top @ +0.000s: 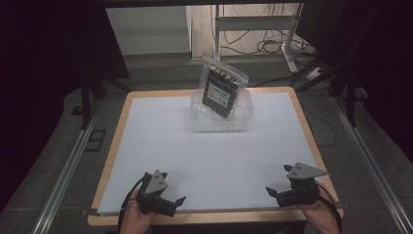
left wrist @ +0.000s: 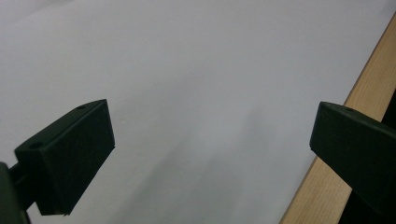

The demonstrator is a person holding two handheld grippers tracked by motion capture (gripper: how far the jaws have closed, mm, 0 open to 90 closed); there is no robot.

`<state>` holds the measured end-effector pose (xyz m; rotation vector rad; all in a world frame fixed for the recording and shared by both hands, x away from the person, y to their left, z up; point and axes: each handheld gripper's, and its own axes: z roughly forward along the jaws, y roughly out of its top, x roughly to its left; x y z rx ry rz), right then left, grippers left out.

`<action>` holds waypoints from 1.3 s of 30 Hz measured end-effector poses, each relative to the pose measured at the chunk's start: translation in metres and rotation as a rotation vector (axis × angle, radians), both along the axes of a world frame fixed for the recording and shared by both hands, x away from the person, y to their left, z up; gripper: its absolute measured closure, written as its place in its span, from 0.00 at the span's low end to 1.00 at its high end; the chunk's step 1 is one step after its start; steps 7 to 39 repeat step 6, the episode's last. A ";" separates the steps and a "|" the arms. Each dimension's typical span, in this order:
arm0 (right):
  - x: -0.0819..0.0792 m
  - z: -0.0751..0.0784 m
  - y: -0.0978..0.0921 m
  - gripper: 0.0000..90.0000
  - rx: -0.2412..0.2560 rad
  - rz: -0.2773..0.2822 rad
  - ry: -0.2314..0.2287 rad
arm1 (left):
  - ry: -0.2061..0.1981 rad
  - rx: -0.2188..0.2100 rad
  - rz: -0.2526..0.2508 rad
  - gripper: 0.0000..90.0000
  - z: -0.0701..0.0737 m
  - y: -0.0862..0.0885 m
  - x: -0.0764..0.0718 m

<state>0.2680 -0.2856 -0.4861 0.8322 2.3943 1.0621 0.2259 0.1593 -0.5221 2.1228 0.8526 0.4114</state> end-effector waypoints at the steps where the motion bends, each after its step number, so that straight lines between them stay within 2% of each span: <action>1: -0.001 -0.003 -0.002 0.02 -0.006 -0.006 0.009 | 0.001 0.001 -0.001 0.00 -0.001 0.000 0.000; 3: -0.001 -0.009 -0.007 0.02 -0.005 -0.021 0.042 | 0.000 0.009 -0.006 0.00 -0.001 -0.001 0.001; 5: 0.001 -0.011 -0.009 0.02 -0.007 -0.030 0.050 | -0.005 0.007 -0.003 0.00 -0.001 -0.002 0.001; 39: 0.001 -0.011 -0.009 0.02 -0.007 -0.030 0.050 | -0.005 0.007 -0.003 0.00 -0.001 -0.002 0.001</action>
